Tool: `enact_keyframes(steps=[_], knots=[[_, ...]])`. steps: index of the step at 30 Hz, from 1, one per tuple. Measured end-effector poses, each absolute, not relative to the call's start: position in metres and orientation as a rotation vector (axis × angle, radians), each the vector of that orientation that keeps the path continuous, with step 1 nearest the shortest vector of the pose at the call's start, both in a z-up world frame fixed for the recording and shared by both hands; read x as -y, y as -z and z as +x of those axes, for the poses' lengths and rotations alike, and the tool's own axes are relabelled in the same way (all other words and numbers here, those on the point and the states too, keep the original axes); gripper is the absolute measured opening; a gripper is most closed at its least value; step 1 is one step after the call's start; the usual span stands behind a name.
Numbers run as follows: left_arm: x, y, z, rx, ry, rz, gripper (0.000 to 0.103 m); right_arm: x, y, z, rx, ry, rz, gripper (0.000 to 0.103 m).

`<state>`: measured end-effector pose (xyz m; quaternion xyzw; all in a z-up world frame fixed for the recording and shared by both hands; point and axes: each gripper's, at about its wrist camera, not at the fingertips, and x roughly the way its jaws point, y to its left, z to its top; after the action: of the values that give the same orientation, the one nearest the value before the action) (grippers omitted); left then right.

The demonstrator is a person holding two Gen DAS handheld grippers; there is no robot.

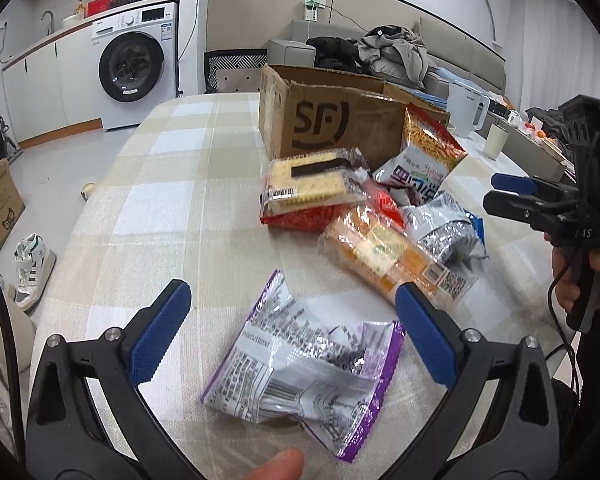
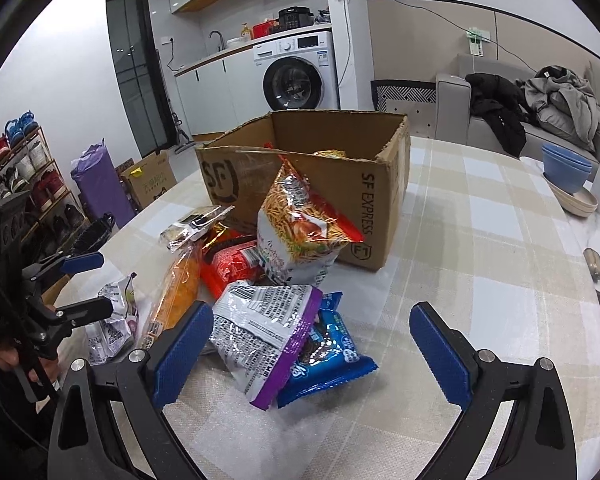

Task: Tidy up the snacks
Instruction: 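Move the left gripper to the purple-white bag while the right gripper approaches the blue Oreo pack, then close the left gripper on the purple-white bag while the right gripper grasps the blue Oreo pack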

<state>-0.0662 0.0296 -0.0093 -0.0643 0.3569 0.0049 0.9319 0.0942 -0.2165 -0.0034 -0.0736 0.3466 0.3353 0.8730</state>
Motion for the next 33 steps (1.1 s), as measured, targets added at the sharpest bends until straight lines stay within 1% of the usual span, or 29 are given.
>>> enact_keyframes(steps=[7, 22, 33], knots=[[-0.023, 0.018, -0.073, -0.767, 0.024, -0.114, 0.102, 0.212, 0.007, 0.091, -0.73, -0.717, -0.179, 0.1], [-0.003, 0.033, -0.069, -0.833, 0.07, -0.021, 0.102, 0.211, 0.027, 0.089, -0.816, -0.752, -0.281, 0.1], [0.001, 0.039, -0.067, -0.847, 0.076, 0.037, 0.102, 0.212, 0.033, 0.087, -0.824, -0.779, -0.3, 0.1]])
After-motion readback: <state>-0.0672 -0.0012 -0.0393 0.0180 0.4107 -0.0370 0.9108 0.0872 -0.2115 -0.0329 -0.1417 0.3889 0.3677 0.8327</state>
